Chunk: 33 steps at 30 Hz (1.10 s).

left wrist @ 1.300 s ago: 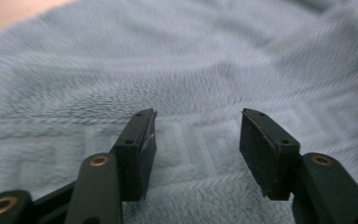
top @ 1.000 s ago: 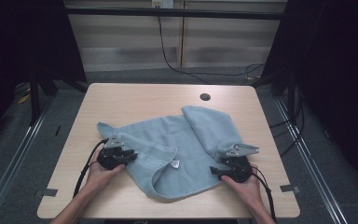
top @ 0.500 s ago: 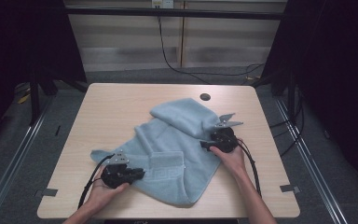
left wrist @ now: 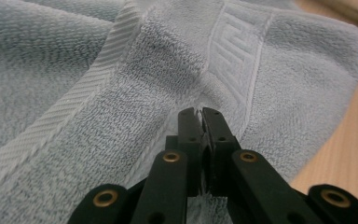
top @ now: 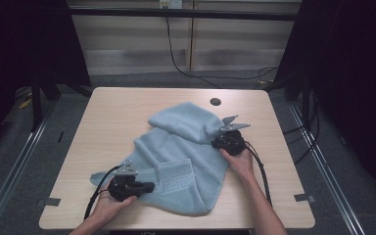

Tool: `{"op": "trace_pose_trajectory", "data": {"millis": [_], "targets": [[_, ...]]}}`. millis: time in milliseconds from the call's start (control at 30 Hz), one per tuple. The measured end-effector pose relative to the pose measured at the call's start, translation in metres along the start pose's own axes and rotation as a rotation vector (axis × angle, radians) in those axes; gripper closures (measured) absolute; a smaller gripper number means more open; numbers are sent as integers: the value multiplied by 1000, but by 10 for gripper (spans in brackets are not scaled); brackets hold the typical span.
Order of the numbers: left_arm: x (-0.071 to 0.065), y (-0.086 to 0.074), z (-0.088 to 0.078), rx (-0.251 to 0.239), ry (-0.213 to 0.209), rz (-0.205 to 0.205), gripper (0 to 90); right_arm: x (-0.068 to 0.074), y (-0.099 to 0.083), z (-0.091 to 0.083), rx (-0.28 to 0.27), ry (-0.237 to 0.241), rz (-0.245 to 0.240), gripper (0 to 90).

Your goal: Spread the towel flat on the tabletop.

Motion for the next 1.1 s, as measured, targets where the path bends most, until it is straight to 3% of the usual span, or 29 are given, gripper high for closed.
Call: {"op": "trace_pose_trajectory", "data": {"millis": [133, 267, 333, 500, 633, 800, 867, 900, 1000, 1100], "targets": [[-2, 3, -3, -13, -21, -5, 855, -1, 5, 2, -11, 18, 19, 751], [-3, 7, -17, -68, -32, -3, 845, 6, 7, -26, -46, 35, 21, 649], [-3, 10, -25, -89, -13, 6, 839, 11, 4, -43, -72, 44, 11, 637], [3, 19, -50, -141, 54, 33, 811, 42, -2, -69, -103, 156, -33, 642], [19, 21, -76, -188, 92, 14, 782, 72, 2, -63, -86, 275, -52, 590], [37, 12, -101, -209, 160, -10, 710, 92, 2, -39, -40, 321, -43, 506], [41, 7, -110, -214, 166, -29, 663, 98, -1, -30, -13, 347, -25, 508], [43, 2, -114, -211, 166, -42, 644, 100, -3, -27, -2, 354, -24, 552], [49, -13, -119, -179, 174, -73, 567, 107, -4, -29, -8, 403, -15, 815], [55, -28, -115, -123, 196, -89, 489, 108, -4, -43, -17, 403, -50, 834]]}}
Point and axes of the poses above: each handheld gripper's, and its own axes: z roughly forward along the jaws, y roughly out of its top, x roughly to its left, the point moved 4 cm from there along z, roughly forward along the jaws, and after that the axes turned 15 degrees about -y, right-handed, at the moved point
